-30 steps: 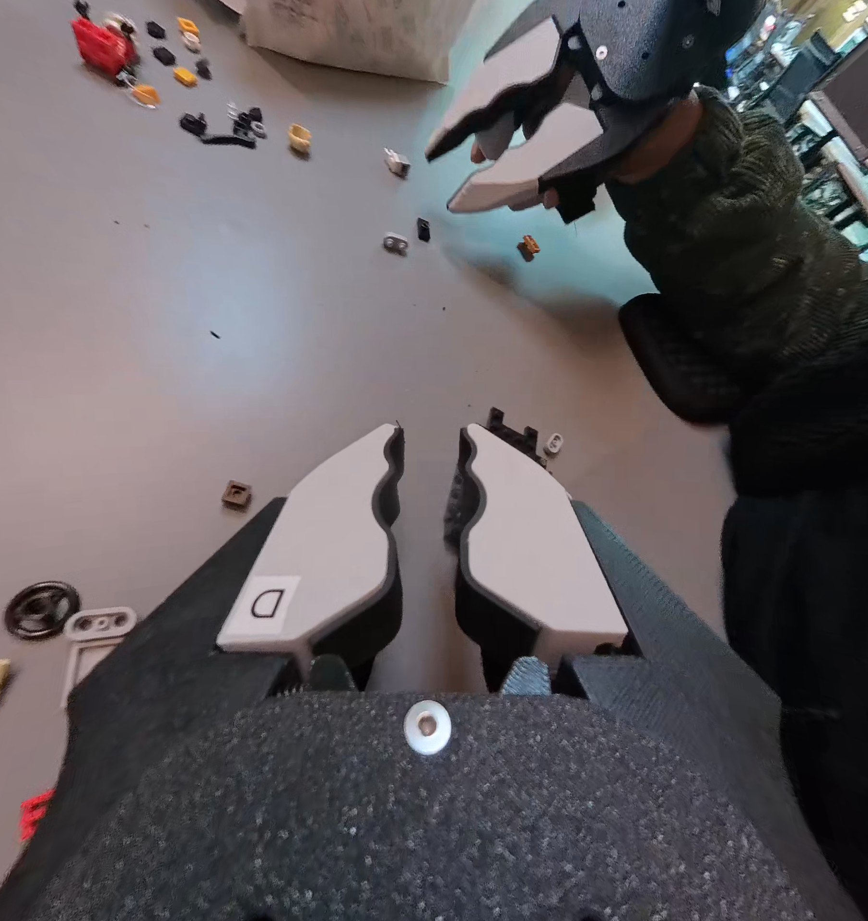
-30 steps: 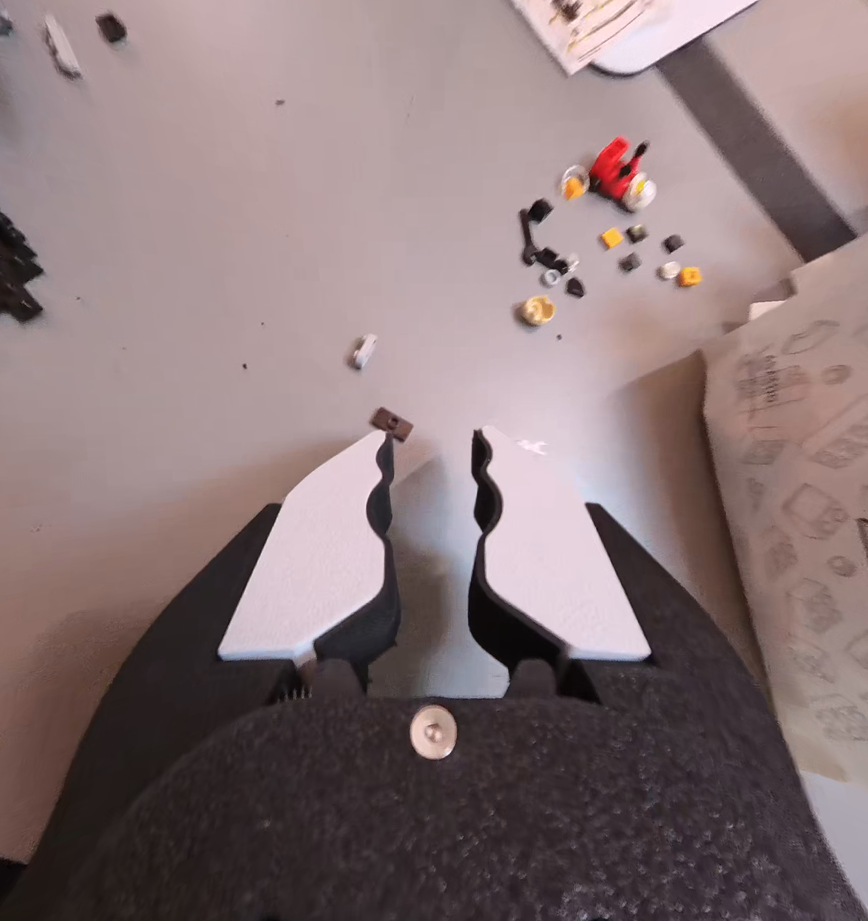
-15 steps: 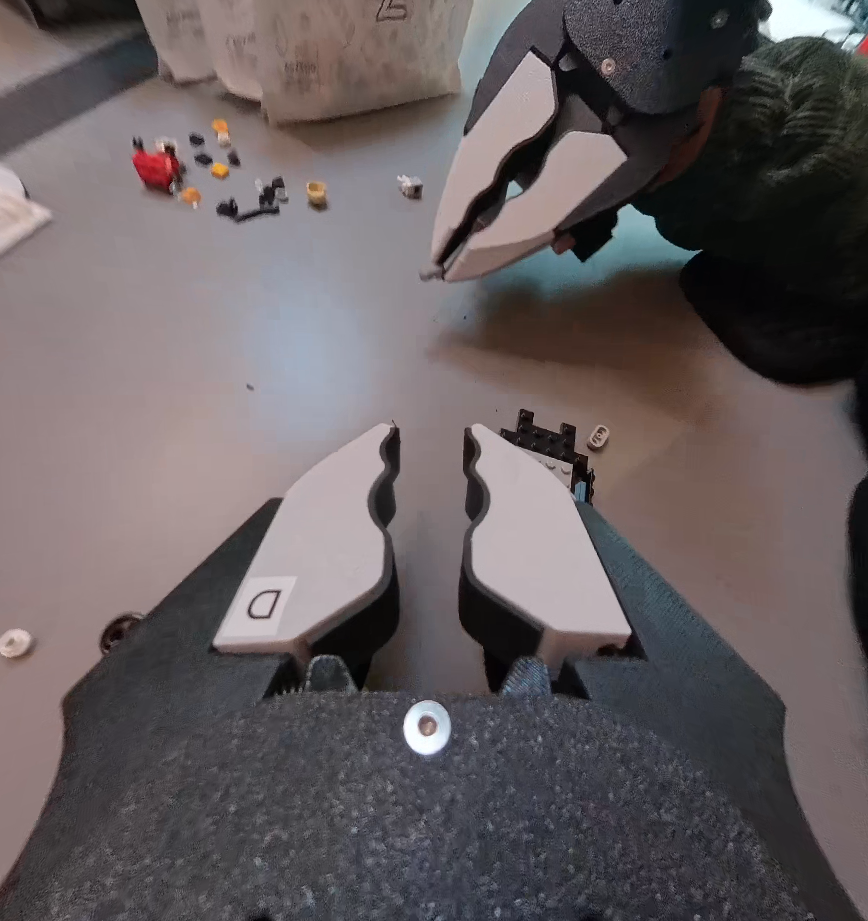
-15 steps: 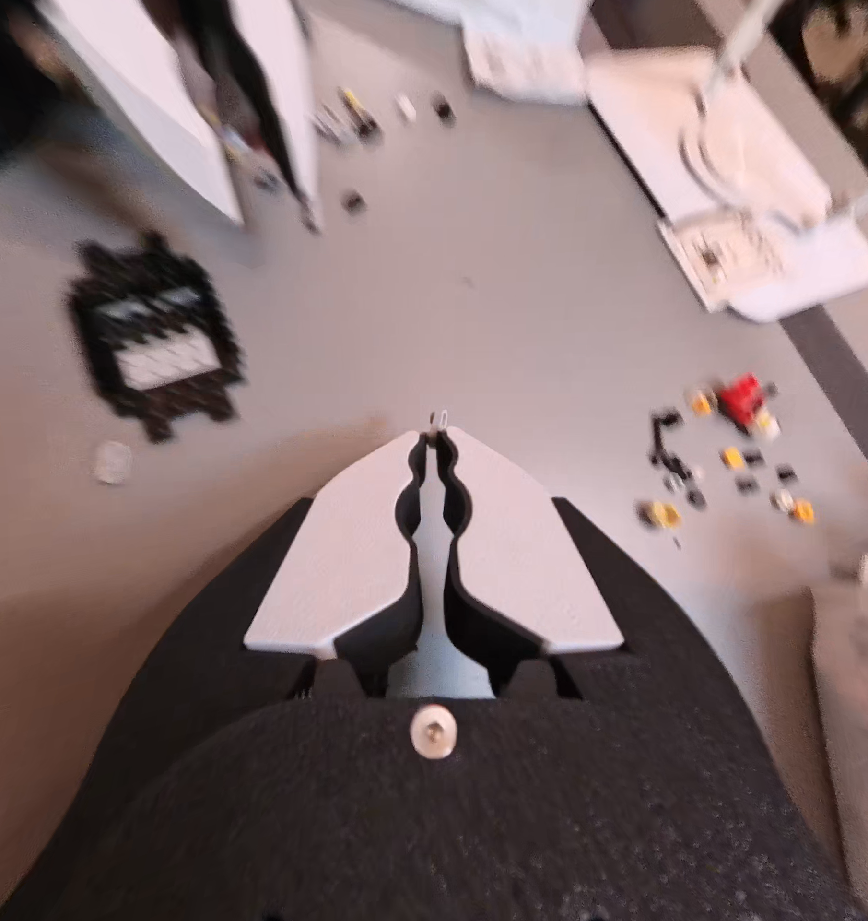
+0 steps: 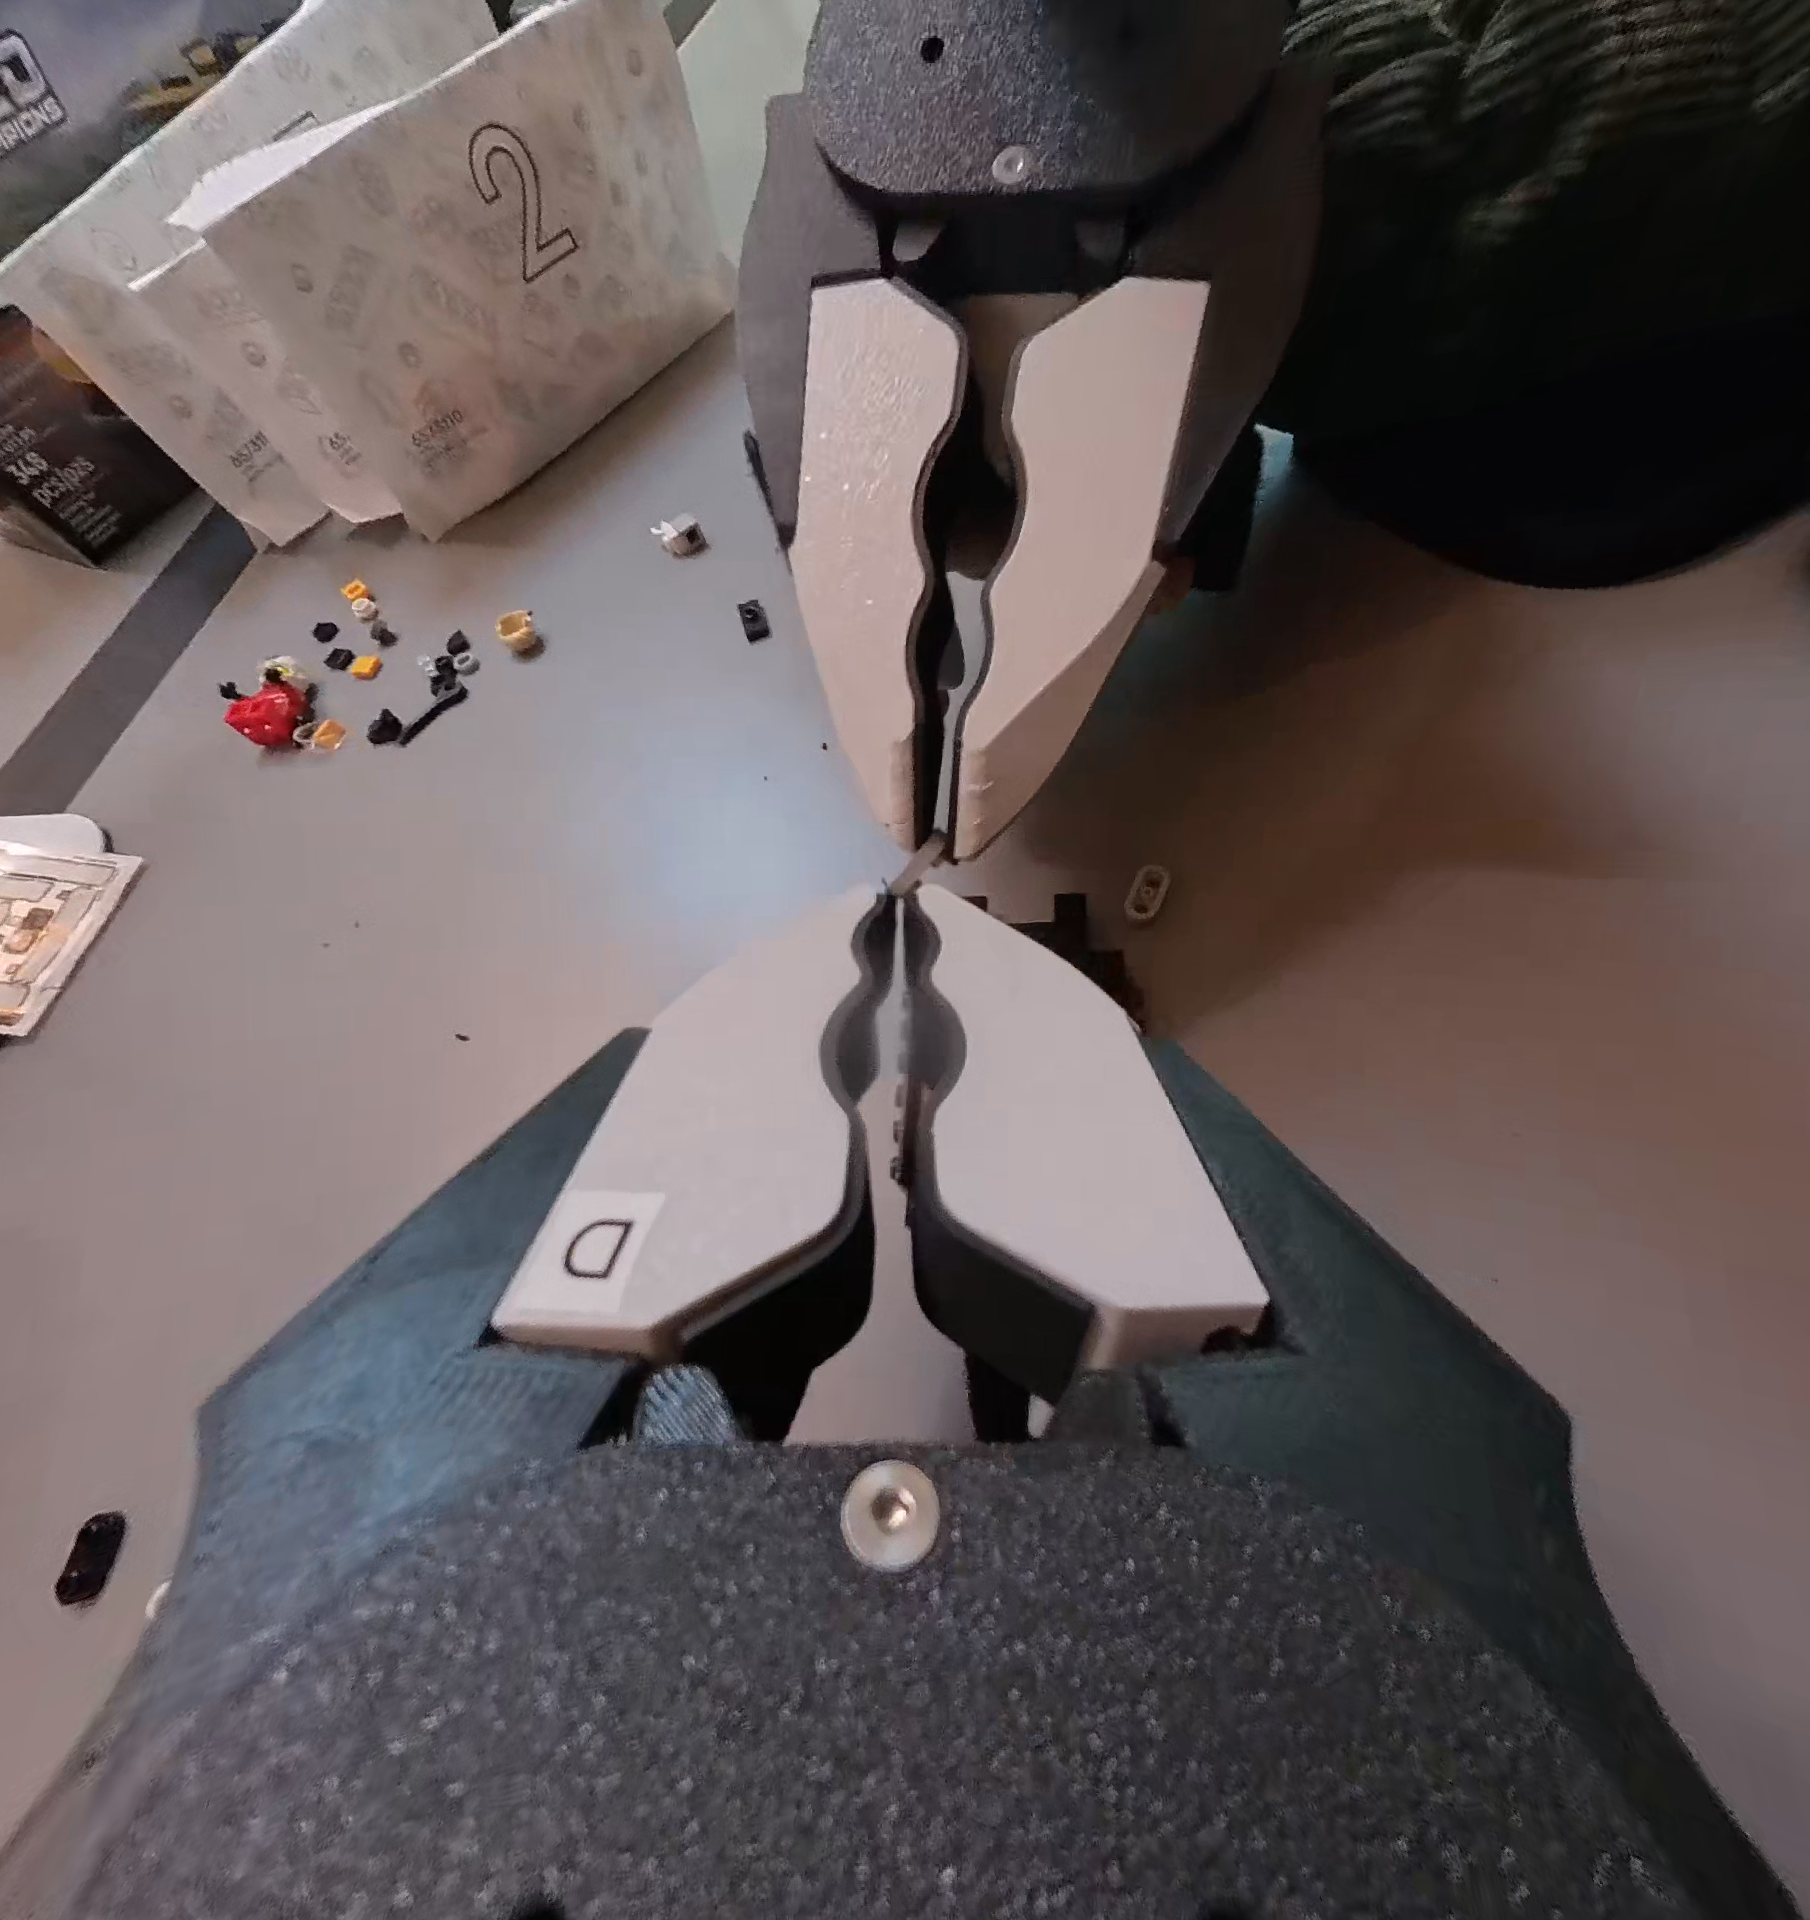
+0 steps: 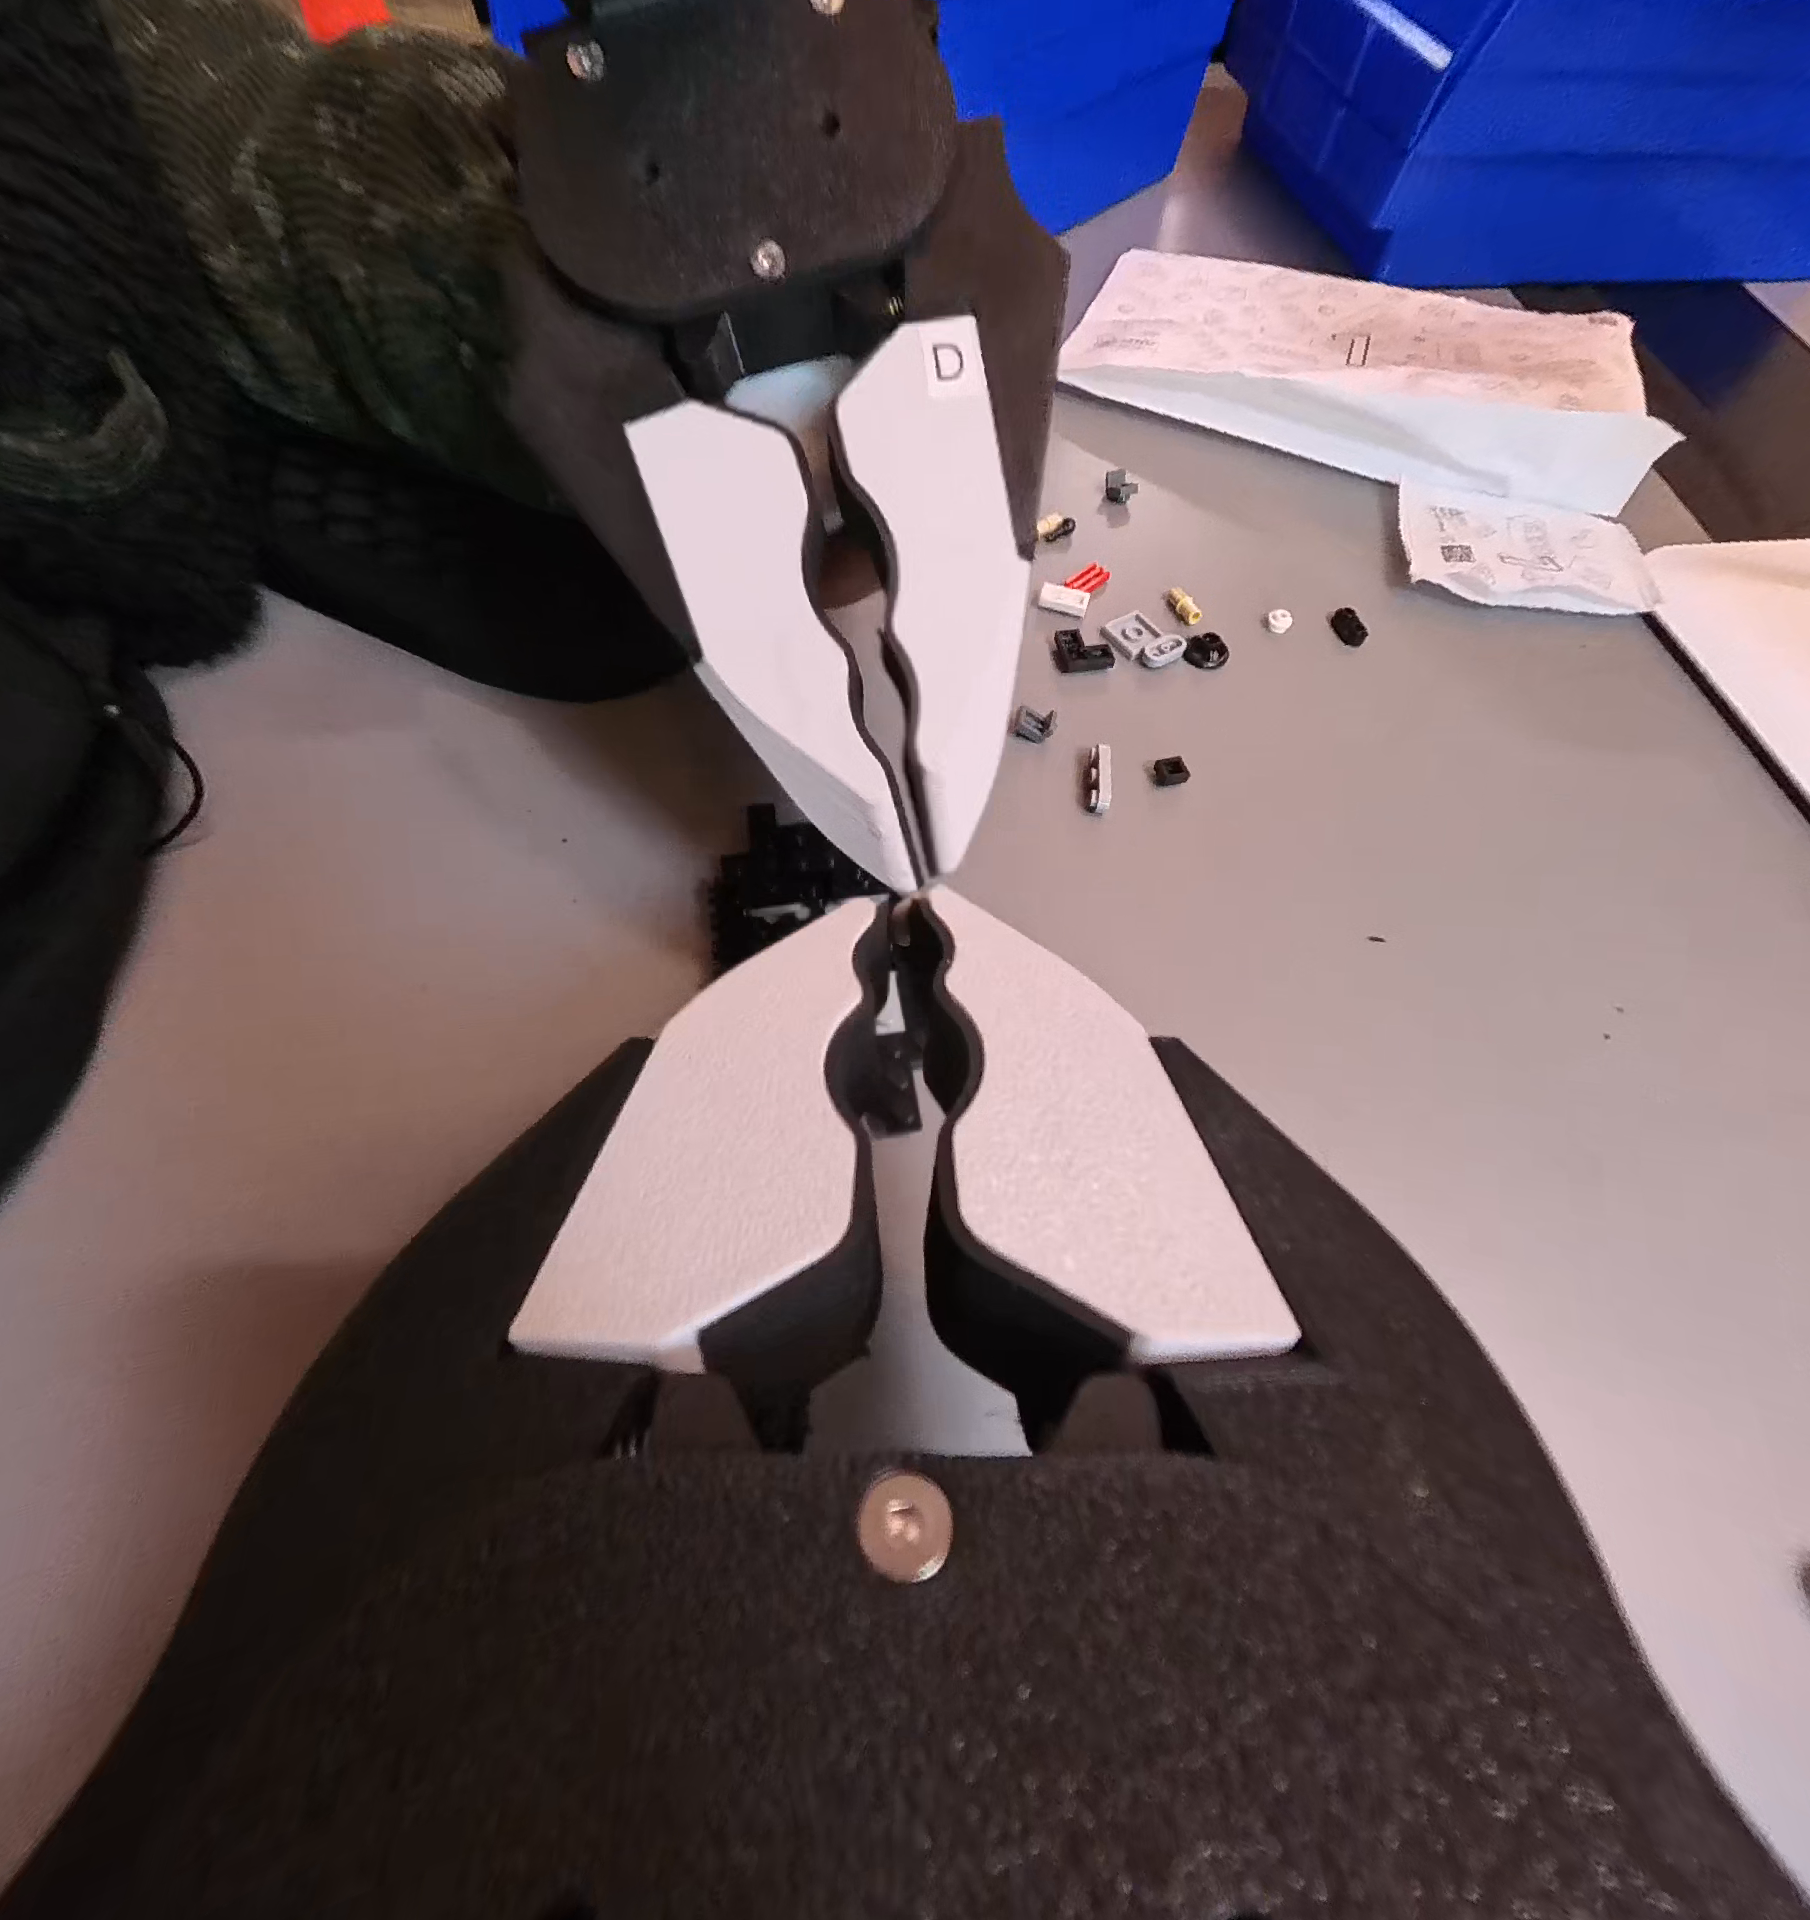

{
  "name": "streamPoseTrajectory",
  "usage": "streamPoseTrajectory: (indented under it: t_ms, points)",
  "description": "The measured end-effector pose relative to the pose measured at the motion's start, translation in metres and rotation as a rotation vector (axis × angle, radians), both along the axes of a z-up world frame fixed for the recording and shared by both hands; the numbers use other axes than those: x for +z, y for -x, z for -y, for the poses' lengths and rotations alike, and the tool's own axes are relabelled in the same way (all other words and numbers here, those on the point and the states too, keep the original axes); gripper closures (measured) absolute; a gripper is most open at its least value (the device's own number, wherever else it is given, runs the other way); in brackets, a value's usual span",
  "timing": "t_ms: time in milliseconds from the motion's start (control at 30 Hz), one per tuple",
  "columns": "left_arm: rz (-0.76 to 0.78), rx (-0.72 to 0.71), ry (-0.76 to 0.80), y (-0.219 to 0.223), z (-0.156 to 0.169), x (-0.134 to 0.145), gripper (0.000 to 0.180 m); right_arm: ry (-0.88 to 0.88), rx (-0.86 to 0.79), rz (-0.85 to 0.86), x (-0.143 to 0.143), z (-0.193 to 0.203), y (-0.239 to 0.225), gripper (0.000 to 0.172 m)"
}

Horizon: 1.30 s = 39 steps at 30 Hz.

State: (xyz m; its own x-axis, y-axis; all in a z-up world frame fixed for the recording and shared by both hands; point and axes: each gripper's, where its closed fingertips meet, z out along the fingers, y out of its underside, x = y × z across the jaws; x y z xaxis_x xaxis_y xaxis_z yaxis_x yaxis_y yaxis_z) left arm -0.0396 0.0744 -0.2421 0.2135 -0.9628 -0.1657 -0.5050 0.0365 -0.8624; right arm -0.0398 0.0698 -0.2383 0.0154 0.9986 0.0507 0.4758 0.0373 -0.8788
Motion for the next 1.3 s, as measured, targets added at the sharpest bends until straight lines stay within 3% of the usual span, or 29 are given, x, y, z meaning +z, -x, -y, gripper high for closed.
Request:
streamPoseTrajectory:
  t_ms: [233,333,433,533,633,733,867,1033,1300]
  points:
    - [0.023,-0.046,-0.005,-0.003,0.006,0.003,0.160,0.016,0.025,-0.029,0.005,0.005,0.001,0.169]
    - [0.014,-0.065,-0.021,-0.004,0.010,0.002,0.174,0.026,0.052,-0.036,0.006,0.010,0.002,0.169]
    - [0.017,-0.060,0.021,0.000,0.010,0.006,0.175,0.019,0.042,-0.034,0.007,0.006,-0.003,0.168]
    - [-0.057,0.104,0.057,0.029,-0.019,0.002,0.175,-0.043,-0.101,0.030,0.013,-0.029,-0.039,0.154]
    - [-0.208,0.369,0.056,0.081,-0.061,-0.015,0.175,-0.033,-0.305,0.094,0.013,-0.068,-0.094,0.146]
    - [-0.281,0.503,0.141,0.112,-0.077,-0.031,0.175,0.025,-0.414,0.195,-0.007,-0.083,-0.127,0.142]
    - [-0.316,0.587,0.193,0.130,-0.083,-0.039,0.169,0.118,-0.482,0.303,-0.043,-0.091,-0.134,0.142]
    - [-0.302,0.608,0.189,0.138,-0.086,-0.033,0.155,0.160,-0.525,0.347,-0.059,-0.098,-0.132,0.145]
    - [-0.167,0.525,0.081,0.113,-0.083,-0.007,0.156,0.152,-0.508,0.392,-0.061,-0.094,-0.126,0.156]
